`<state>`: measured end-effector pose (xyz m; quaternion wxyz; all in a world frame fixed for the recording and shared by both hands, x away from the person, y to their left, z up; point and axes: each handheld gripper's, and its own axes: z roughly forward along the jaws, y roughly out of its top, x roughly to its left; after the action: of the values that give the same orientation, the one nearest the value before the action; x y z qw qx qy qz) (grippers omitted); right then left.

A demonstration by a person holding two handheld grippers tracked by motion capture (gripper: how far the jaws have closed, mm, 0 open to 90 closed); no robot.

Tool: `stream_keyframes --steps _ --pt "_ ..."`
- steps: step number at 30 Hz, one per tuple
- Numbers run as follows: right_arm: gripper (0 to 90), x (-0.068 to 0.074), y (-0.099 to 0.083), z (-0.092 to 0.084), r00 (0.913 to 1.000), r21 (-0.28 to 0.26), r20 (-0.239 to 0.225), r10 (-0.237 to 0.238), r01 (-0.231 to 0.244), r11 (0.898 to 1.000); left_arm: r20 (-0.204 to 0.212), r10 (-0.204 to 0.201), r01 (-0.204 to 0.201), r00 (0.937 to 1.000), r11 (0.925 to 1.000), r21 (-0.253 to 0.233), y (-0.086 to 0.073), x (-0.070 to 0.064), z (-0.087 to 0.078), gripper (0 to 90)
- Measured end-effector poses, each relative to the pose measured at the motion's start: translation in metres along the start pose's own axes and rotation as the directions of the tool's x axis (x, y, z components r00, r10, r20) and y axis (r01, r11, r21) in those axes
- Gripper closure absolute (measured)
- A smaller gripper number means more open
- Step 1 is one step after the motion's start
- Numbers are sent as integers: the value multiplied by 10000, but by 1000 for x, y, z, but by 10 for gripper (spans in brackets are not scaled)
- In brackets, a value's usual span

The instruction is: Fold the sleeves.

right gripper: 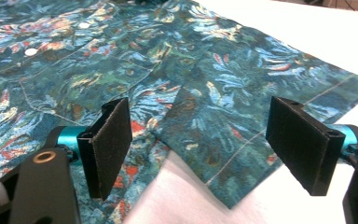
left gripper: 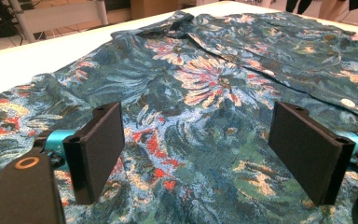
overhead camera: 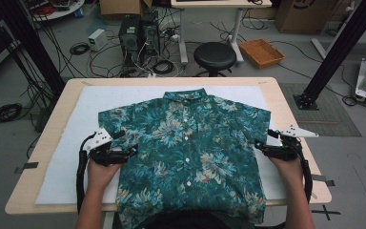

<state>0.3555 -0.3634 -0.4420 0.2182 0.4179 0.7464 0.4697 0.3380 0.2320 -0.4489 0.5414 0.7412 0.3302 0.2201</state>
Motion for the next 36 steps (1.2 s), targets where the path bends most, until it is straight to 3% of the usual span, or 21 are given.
stream_keyframes --steps 8,18,25,32,36 --pt "230 -4 12 -1 9999 12 147 -28 27 10000 -9 -25 25 10000 10000 -4 0 0 0 185" --pt "237 -13 31 8 9990 589 428 93 -118 9982 -6 -25 25 10000 10000 -7 0 0 0 185" --pt "239 -18 43 19 9983 1025 585 -66 6 9947 -8 -3 3 10000 10000 1 0 0 0 185" --pt "239 -30 51 25 9974 1011 617 373 -434 9939 8 -41 41 10000 10000 -21 0 0 0 185" --pt "239 -35 54 30 9959 1113 833 343 -435 9928 -4 -58 58 10000 10000 -14 0 0 0 185"
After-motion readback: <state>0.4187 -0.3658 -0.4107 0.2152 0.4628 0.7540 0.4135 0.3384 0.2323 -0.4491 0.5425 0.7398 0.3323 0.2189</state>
